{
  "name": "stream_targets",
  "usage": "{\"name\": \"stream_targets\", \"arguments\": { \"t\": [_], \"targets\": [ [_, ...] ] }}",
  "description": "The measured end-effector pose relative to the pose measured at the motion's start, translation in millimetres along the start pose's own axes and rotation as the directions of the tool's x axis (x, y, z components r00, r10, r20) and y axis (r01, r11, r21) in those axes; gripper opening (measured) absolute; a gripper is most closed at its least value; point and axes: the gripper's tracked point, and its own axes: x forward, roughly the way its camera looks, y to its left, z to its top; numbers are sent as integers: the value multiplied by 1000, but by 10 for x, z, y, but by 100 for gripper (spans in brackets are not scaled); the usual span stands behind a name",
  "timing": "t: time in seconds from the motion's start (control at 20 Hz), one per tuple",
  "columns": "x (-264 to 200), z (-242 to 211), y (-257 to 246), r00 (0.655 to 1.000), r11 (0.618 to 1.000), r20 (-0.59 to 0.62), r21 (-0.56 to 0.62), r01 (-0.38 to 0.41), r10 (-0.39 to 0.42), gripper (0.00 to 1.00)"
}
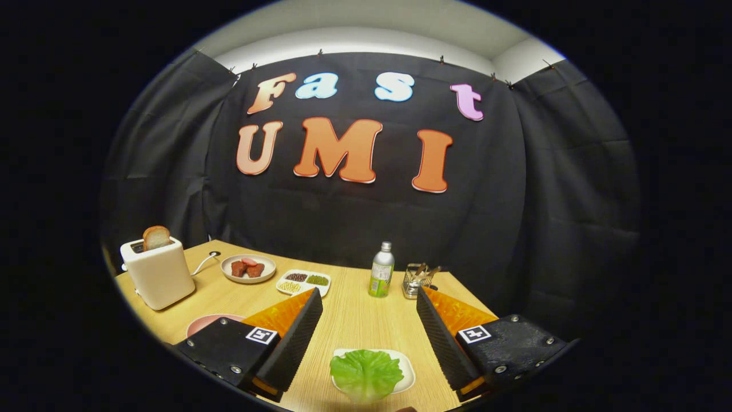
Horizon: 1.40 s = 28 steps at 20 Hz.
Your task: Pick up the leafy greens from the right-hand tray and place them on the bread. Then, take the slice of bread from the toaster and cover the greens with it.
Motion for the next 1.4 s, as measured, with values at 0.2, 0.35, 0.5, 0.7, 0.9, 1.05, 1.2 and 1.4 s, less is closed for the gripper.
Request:
{"name": "stream_targets", "arguments": {
  "t": [0.2, 0.35, 0.5, 0.7, 0.9, 1.05, 1.2, 1.4],
  "targets": [
    [81, -330, 165, 984, 996, -153, 30, -86, 90, 99],
    [119, -599, 255, 950, 989, -273, 63, -137, 149, 99],
    [147, -881, 351, 906, 980, -377, 114, -163, 194, 99],
    [221, -1085, 322, 863, 981, -468, 108, -160, 192, 99],
    [261, -1321, 254, 807, 983, -562, 99, -153, 182, 99],
    [289, -1461, 240, 767, 982, -613, 102, -160, 189, 98],
    [320, -1569, 222, 741, 983, -646, 102, -156, 184, 97],
    [345, -1746, 186, 696, 985, -699, 84, -153, 167, 95]
  ]
}}
